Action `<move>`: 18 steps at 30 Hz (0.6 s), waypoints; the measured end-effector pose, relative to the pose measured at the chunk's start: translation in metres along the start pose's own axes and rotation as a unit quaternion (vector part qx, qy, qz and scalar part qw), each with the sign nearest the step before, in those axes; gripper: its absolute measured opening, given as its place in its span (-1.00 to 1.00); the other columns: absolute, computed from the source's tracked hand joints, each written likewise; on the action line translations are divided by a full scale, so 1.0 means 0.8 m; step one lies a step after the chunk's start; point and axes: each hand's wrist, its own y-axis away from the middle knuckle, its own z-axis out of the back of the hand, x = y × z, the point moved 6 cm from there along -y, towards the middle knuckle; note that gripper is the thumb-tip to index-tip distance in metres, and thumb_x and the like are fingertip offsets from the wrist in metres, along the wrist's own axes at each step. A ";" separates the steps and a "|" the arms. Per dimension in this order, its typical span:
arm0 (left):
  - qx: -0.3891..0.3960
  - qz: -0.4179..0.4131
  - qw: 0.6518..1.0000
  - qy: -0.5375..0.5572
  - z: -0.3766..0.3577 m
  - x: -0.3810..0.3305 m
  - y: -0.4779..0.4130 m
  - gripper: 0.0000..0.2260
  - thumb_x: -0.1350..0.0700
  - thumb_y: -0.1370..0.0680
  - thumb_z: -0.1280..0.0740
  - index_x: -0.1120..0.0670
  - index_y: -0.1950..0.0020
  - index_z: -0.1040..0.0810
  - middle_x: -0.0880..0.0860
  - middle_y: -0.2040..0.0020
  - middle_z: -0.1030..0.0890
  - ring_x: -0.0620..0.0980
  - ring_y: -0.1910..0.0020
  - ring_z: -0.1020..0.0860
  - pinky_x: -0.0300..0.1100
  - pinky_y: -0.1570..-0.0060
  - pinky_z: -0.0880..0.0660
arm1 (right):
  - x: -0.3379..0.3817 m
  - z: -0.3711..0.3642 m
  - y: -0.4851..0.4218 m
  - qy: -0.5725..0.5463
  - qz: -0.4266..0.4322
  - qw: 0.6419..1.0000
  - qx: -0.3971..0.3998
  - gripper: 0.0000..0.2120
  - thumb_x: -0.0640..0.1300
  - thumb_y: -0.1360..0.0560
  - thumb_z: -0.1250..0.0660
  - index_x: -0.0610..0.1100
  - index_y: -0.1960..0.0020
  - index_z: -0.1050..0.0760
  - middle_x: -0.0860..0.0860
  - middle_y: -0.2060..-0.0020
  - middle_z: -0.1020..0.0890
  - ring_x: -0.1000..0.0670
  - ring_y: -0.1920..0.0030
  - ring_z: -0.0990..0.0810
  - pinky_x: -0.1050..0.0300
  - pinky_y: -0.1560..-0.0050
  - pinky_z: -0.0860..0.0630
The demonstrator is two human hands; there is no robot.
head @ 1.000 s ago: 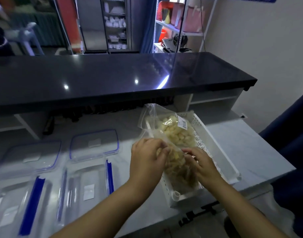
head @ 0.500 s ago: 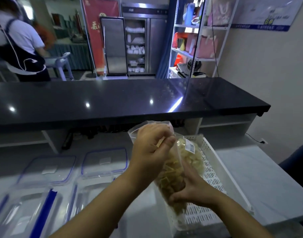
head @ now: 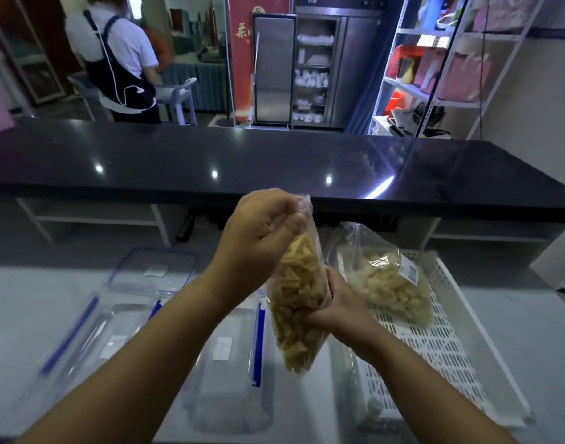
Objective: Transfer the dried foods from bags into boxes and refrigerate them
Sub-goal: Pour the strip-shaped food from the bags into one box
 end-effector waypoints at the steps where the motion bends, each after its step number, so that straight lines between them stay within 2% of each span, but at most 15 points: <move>1: 0.005 0.010 1.000 -0.010 0.007 0.008 0.005 -0.84 0.02 -0.52 -0.23 0.04 0.09 -0.56 -0.02 0.13 -0.60 -0.03 0.05 -0.55 0.12 -0.06 -0.47 | -0.003 -0.006 -0.001 0.000 -0.012 1.000 0.005 -0.23 -0.17 -0.18 -0.53 0.03 -0.30 -0.25 -0.03 -0.11 -0.53 0.01 -0.09 -0.56 0.13 0.06 -0.60; 3: 0.017 0.022 0.999 -0.020 0.017 0.021 0.016 -0.80 -0.01 -0.50 -0.22 0.07 0.11 -0.56 0.01 0.13 -0.60 -0.08 0.07 -0.54 0.03 -0.03 -0.49 | -0.007 -0.017 -0.002 0.008 -0.032 0.999 0.016 -0.28 -0.23 -0.24 -0.53 0.01 -0.26 -0.25 -0.01 -0.07 -0.53 0.02 -0.06 -0.56 0.10 0.04 -0.61; 6: 0.027 0.026 0.999 -0.019 0.029 0.038 0.033 -0.79 0.01 -0.49 -0.23 0.11 0.14 -0.57 0.06 0.14 -0.60 -0.06 0.09 -0.53 -0.04 0.04 -0.50 | -0.011 -0.029 -0.003 0.043 -0.056 0.997 0.036 -0.32 -0.19 -0.24 -0.50 0.01 -0.24 -0.25 0.01 -0.06 -0.53 0.01 -0.06 -0.56 0.05 0.00 -0.61; 8: 0.030 0.039 0.999 -0.018 0.039 0.057 0.045 -0.79 -0.01 -0.48 -0.24 0.09 0.15 -0.58 0.00 0.13 -0.60 -0.11 0.05 -0.53 -0.13 0.03 -0.50 | -0.012 -0.031 -0.001 0.071 -0.069 0.994 0.047 -0.34 -0.17 -0.25 -0.49 0.00 -0.25 -0.26 0.02 -0.04 -0.52 0.03 -0.04 -0.56 0.08 0.02 -0.60; 10: 0.044 0.066 0.996 -0.036 0.049 0.080 0.060 -0.79 -0.07 -0.46 -0.26 0.03 0.16 -0.58 -0.13 0.10 -0.56 -0.23 -0.01 -0.50 -0.33 -0.02 -0.43 | -0.012 -0.028 0.000 0.098 -0.083 0.991 0.049 -0.31 -0.15 -0.22 -0.50 0.00 -0.27 -0.27 0.01 -0.04 -0.55 0.03 -0.04 -0.59 0.09 0.00 -0.60; 12: 0.063 0.099 0.992 -0.056 0.056 0.101 0.077 -0.89 -0.06 -0.45 -0.33 -0.05 0.17 -0.58 -0.22 0.08 -0.52 -0.31 -0.04 -0.46 -0.43 -0.03 -0.33 | -0.011 -0.025 0.000 0.123 -0.097 0.986 0.056 -0.30 -0.21 -0.22 -0.51 -0.01 -0.27 -0.28 -0.01 -0.02 -0.56 0.02 -0.01 -0.61 0.09 0.00 -0.61; 13: 0.072 0.115 0.989 -0.061 0.059 0.111 0.086 -0.95 -0.01 -0.46 -0.38 -0.06 0.18 -0.58 -0.23 0.09 -0.52 -0.31 -0.04 -0.46 -0.43 -0.02 -0.32 | -0.010 -0.025 0.000 0.141 -0.103 0.983 0.062 -0.33 -0.26 -0.24 -0.51 -0.03 -0.24 -0.28 -0.03 0.01 -0.57 0.02 0.03 -0.62 0.11 0.04 -0.62; 15: 0.085 0.148 0.984 -0.058 0.064 0.128 0.104 -0.93 0.09 -0.44 -0.43 -0.07 0.21 -0.60 -0.23 0.12 -0.54 -0.26 -0.02 -0.48 -0.39 -0.01 -0.34 | -0.012 -0.027 -0.001 0.192 -0.116 0.972 0.072 -0.39 -0.29 -0.26 -0.49 -0.03 -0.19 -0.30 -0.05 0.07 -0.58 0.03 0.13 -0.63 0.12 0.13 -0.64; 18: 0.088 0.203 0.975 -0.021 0.079 0.155 0.130 -0.84 0.13 -0.43 -0.46 -0.11 0.29 -0.58 -0.16 0.20 -0.60 -0.21 0.02 -0.54 -0.49 0.04 -0.35 | -0.017 -0.034 -0.005 0.259 -0.140 0.953 0.072 -0.37 -0.19 -0.20 -0.49 0.02 -0.19 -0.30 -0.02 0.13 -0.61 0.01 0.18 -0.64 0.01 0.16 -0.64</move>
